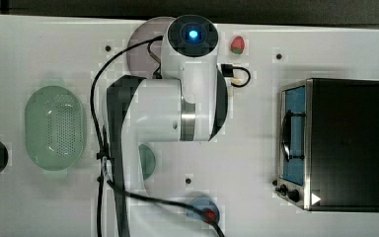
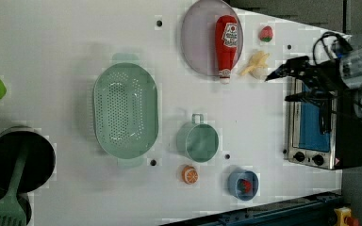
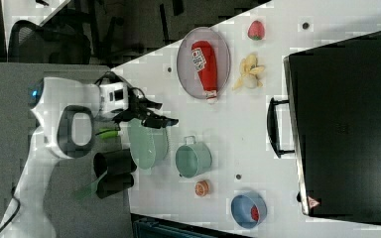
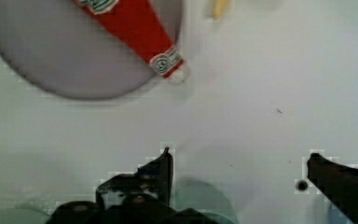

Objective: Pick ketchup from plate and place it on table.

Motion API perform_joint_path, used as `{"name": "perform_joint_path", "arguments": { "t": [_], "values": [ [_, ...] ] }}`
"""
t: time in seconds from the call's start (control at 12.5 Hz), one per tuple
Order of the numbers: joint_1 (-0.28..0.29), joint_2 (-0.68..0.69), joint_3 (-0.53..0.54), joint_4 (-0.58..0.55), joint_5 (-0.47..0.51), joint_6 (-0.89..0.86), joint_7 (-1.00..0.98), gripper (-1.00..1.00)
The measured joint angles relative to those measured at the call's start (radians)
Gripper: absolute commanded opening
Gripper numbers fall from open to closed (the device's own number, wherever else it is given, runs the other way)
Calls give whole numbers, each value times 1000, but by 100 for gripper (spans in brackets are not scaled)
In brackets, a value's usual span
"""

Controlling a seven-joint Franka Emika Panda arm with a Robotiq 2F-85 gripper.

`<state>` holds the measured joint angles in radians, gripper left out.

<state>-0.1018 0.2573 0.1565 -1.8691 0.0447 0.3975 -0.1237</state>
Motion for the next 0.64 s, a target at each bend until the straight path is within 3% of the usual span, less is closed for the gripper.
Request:
{"name": "perform_joint_path", "arguments": {
  "t": [0.24, 0.64],
  "values": [
    [9, 64, -5, 7, 2, 60, -168, 100],
    [13, 250, -2, 110, -2, 180, -432, 100]
  ]
}}
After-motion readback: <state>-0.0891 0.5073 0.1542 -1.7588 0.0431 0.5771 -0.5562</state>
